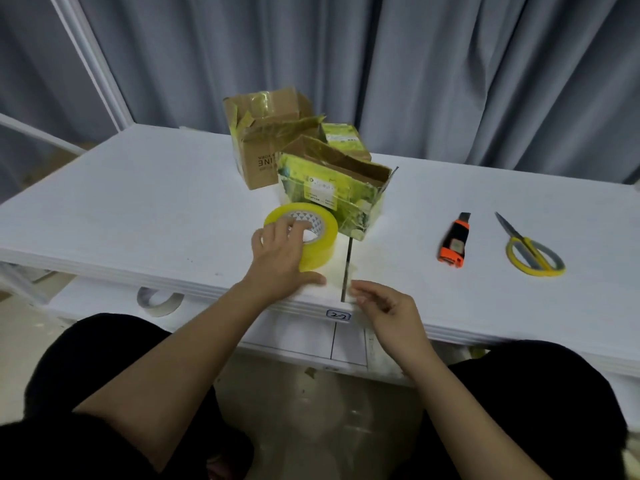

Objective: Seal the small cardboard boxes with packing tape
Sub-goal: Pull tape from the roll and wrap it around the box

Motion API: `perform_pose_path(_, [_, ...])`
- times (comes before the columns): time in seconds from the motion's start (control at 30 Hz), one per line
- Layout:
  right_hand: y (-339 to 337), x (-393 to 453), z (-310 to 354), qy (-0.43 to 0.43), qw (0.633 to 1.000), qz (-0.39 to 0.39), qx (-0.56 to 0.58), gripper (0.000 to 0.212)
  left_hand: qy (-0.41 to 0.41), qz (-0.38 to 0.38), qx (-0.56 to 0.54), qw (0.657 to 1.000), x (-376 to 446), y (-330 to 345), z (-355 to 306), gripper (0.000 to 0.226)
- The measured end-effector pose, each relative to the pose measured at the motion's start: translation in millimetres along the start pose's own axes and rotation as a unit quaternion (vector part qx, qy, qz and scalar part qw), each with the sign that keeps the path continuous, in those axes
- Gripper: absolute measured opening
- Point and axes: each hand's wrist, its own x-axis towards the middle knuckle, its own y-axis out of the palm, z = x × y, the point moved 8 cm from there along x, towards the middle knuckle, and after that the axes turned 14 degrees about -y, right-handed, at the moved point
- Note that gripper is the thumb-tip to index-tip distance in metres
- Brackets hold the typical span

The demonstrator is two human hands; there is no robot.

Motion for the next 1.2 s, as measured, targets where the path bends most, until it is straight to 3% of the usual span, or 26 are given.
perform_pose_path(0.1, [8, -4, 7, -0.014, 0.999, 0.032, 0.014, 0.029, -0.018, 0.011, -0.211, 0.977, -32, -9, -15, 0.03])
perform_pose_path(0.13, [12, -5, 8, -0.011, 0.999, 0.038, 0.025, 0.032, -0.038, 0.035, -0.265, 0.963, -40, -7, -18, 0.02])
perform_pose_path(0.23, [21, -8, 12, -0.008, 0.998, 0.057, 0.039, 0.039, -0.119, 0.115, -0.382, 0.909, -57, 5, -20, 0.022])
perform_pose_path(0.37, [27, -12, 15, -0.002, 0.997, 0.056, 0.055, 0.045, -0.18, 0.143, -0.395, 0.89, -66, 13, -14, 0.032])
perform_pose_path(0.57, [23, -18, 12, 0.033, 0.997, 0.023, 0.073, 0.043, -0.191, 0.136, -0.414, 0.88, -69, 11, -15, 0.03])
perform_pose_path(0.8, [23, -24, 16, 0.063, 0.992, 0.019, 0.111, 0.036, -0.214, 0.066, -0.375, 0.9, -70, 4, -9, 0.008])
perform_pose_path(0.93, [4, -26, 6, 0.111, 0.981, -0.041, 0.157, 0.032, -0.232, 0.049, -0.392, 0.889, -72, 2, -8, 0.007])
perform_pose_path(1.07, [-47, -28, 0, 0.063, 0.988, -0.108, 0.088, 0.031, -0.189, 0.06, -0.395, 0.897, -66, 1, -15, 0.009])
perform_pose_path(1.2, [-112, -18, -1, 0.012, 0.981, -0.175, -0.085, 0.021, -0.165, 0.043, -0.391, 0.904, -58, 0, -31, 0.016])
